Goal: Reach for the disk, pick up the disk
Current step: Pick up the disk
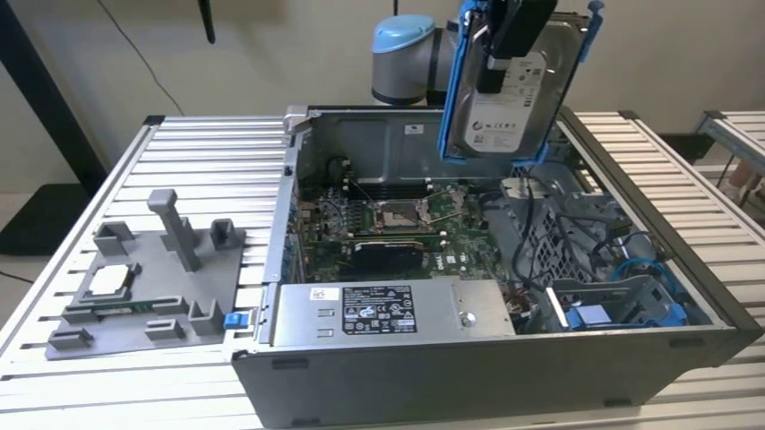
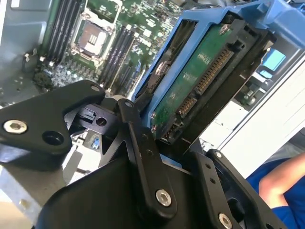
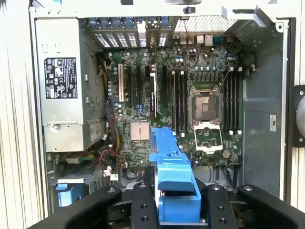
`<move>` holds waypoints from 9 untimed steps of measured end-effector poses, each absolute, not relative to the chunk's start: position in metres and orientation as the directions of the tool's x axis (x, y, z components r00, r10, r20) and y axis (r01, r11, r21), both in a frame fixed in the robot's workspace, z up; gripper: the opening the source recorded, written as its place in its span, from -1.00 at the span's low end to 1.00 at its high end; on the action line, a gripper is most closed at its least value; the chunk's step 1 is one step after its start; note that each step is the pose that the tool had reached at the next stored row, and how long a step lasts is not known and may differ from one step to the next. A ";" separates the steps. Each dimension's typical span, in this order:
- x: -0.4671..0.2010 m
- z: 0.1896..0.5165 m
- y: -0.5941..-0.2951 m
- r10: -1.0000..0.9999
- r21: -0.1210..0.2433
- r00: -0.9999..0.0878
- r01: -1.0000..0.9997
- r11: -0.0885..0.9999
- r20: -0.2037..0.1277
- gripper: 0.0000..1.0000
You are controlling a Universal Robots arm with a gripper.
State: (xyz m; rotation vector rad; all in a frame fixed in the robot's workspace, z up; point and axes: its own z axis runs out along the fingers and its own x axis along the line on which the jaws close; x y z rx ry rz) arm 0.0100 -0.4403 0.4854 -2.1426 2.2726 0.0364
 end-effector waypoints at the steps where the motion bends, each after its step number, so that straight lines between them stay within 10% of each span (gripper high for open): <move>1: 0.010 0.485 -0.443 -0.998 0.005 -0.060 -0.998 0.060 -0.029 -1.00; 9: 0.010 0.484 -0.467 -0.997 0.005 -0.068 -0.998 0.068 -0.029 -1.00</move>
